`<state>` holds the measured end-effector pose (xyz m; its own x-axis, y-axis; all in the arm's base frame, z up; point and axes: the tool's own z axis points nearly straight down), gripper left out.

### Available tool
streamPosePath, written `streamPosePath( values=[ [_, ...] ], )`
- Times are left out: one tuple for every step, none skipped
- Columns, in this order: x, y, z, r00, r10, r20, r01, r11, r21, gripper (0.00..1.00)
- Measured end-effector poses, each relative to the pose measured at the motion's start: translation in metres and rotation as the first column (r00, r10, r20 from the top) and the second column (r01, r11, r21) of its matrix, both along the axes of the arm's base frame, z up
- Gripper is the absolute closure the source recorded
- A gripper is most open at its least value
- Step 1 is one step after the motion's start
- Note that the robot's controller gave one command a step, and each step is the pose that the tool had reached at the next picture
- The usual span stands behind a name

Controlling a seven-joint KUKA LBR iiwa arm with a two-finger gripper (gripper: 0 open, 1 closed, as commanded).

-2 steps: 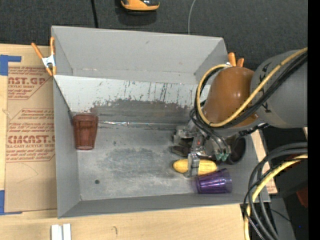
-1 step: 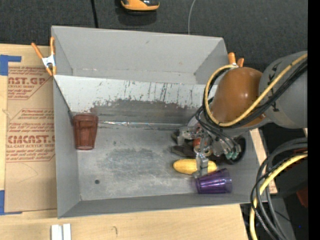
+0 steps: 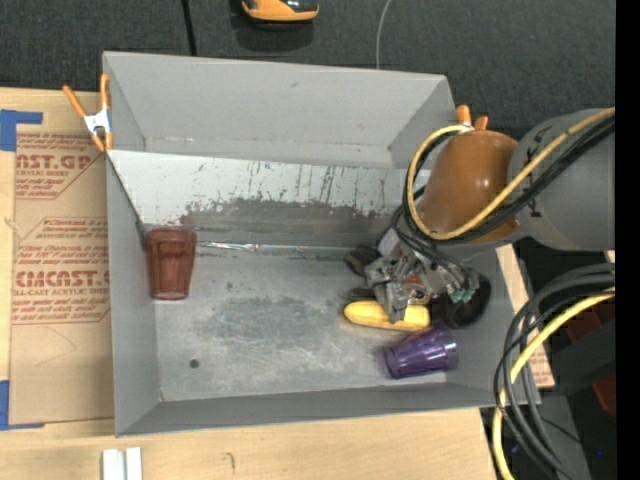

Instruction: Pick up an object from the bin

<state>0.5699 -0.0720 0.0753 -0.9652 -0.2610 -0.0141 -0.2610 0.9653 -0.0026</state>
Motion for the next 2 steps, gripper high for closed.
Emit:
streamPosePath(
  values=[
    [-0.0020,0.0012,-0.0024,1.000,0.000,-0.006,0.000,1.000,0.002,0.00],
    [-0.0009,-0.0003,-0.0015,1.000,0.000,-0.002,0.000,1.000,0.000,1.00]
  ],
)
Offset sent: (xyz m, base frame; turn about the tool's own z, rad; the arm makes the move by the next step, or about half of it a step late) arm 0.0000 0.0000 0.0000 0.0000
